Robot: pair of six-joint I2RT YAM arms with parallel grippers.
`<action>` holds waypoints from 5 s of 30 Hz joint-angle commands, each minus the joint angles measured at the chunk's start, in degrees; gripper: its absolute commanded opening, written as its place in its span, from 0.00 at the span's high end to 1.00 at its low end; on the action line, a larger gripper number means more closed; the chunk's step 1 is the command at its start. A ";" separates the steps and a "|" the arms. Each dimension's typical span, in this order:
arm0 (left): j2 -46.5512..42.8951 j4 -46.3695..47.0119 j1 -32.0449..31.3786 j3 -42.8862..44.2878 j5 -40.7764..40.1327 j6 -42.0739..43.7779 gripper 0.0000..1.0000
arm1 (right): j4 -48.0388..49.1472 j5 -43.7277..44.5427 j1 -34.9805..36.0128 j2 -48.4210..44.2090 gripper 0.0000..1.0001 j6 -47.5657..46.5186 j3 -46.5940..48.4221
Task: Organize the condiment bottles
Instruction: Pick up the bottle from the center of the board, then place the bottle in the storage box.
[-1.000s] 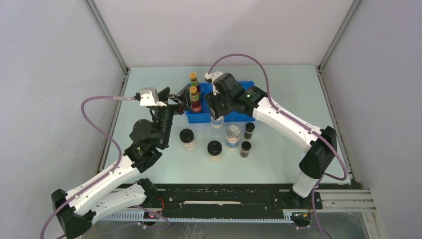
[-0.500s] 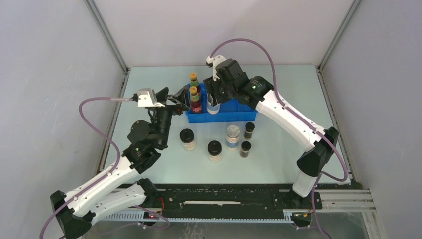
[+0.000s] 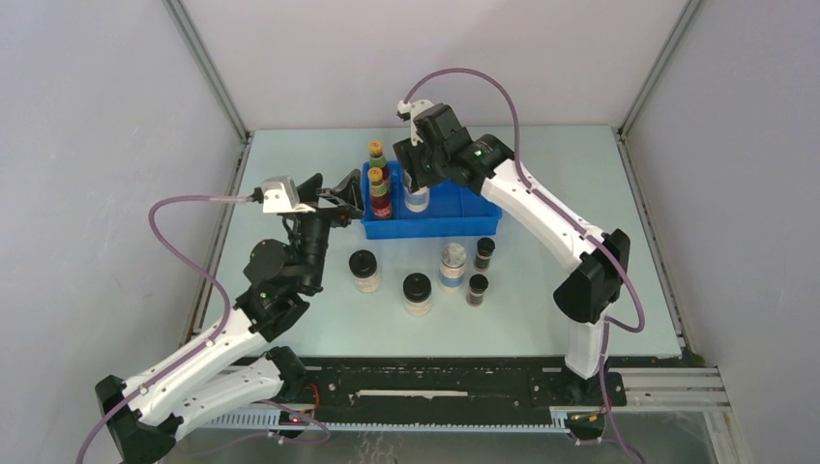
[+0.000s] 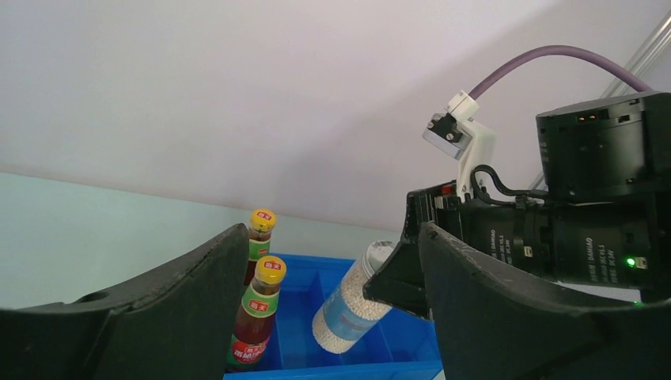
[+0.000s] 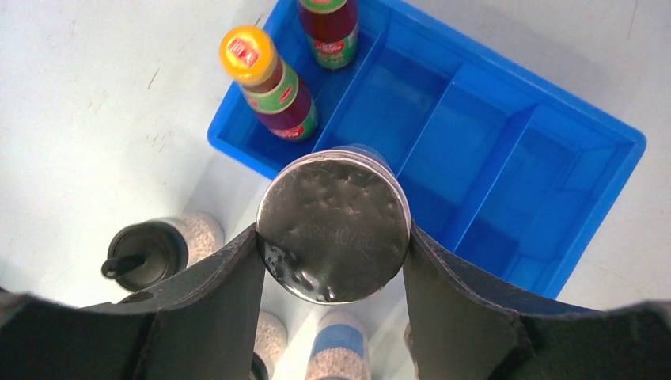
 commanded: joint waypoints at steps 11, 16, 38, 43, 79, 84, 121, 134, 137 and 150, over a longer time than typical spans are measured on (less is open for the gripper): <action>-0.04 4.47 -0.21 -2.49 -2.56 1.13 0.17 | 9.39 -5.44 -6.85 6.62 1.00 -1.49 9.46; 1.15 6.12 -0.23 -3.30 -2.39 0.82 0.17 | 11.22 -8.44 -7.56 10.03 1.00 -2.11 11.06; 4.41 13.98 -0.18 -7.46 -3.27 0.82 0.17 | 10.69 -11.36 -9.64 19.96 1.00 -2.68 20.74; 5.56 14.62 -0.17 -7.55 -3.33 0.65 0.17 | 10.58 -11.55 -10.23 20.43 1.00 -3.33 20.67; 8.74 17.52 0.84 -9.04 -3.68 -0.48 0.16 | 10.75 -13.48 -11.27 27.32 1.00 -4.29 22.83; 9.04 17.54 0.93 -8.95 -3.68 -0.76 0.16 | 10.57 -13.03 -10.94 27.78 1.00 -4.88 22.79; 7.73 13.04 1.16 -7.34 -3.11 -1.58 0.12 | 9.98 -10.60 -9.01 23.15 0.19 -6.01 20.97; 3.06 3.58 1.19 -5.82 -1.75 -2.28 0.08 | 10.57 -7.05 -9.02 11.73 0.16 -3.18 10.30; 2.18 1.12 1.19 -5.34 -1.35 -2.61 0.06 | 12.05 -4.73 -8.67 5.74 0.16 -2.18 2.78; 1.92 -4.47 1.07 -4.11 1.27 -7.68 0.00 | 13.56 5.97 -4.52 -21.95 0.12 5.24 -29.98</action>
